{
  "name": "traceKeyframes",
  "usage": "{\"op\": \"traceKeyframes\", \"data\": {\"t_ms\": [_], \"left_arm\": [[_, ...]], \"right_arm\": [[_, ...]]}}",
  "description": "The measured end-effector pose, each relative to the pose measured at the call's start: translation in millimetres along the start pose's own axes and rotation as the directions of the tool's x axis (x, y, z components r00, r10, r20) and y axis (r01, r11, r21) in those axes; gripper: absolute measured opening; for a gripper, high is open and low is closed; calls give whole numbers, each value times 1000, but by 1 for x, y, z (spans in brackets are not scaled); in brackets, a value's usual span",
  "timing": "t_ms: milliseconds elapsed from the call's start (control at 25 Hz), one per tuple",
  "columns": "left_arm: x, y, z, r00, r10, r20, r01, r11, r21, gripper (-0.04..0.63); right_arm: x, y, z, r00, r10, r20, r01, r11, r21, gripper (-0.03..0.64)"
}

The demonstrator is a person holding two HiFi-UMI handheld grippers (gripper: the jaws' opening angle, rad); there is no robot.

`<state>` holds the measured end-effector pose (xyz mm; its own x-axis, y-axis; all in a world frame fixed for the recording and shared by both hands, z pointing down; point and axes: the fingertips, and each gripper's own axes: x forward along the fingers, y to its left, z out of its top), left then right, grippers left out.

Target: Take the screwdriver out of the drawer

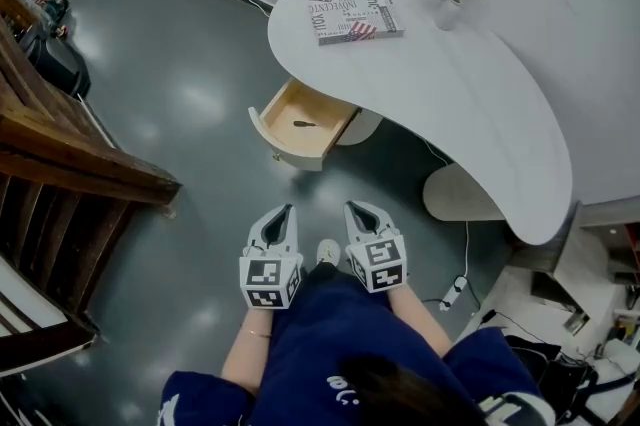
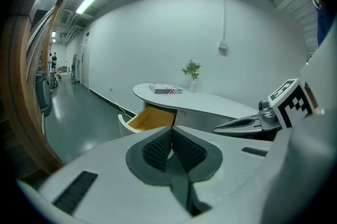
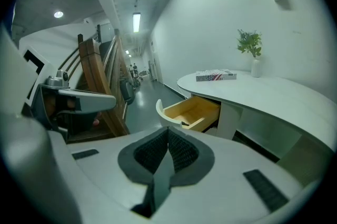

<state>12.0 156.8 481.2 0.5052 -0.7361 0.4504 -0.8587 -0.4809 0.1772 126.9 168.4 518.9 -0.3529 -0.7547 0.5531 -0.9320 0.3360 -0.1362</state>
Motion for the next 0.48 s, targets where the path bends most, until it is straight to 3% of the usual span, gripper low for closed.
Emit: {"op": "traceKeyframes", "data": {"t_ms": [280,480], "left_arm": [[17,16,9,1000,0,0,0,1000,18,5],[46,44,22,1000,-16,-10,17,1000,18,5]], "right_arm": [[26,-4,8,1000,20,-17,-20,1000,-19,8],[55,-14,36,1000,-20,-11,20,999,-48,8]]}}
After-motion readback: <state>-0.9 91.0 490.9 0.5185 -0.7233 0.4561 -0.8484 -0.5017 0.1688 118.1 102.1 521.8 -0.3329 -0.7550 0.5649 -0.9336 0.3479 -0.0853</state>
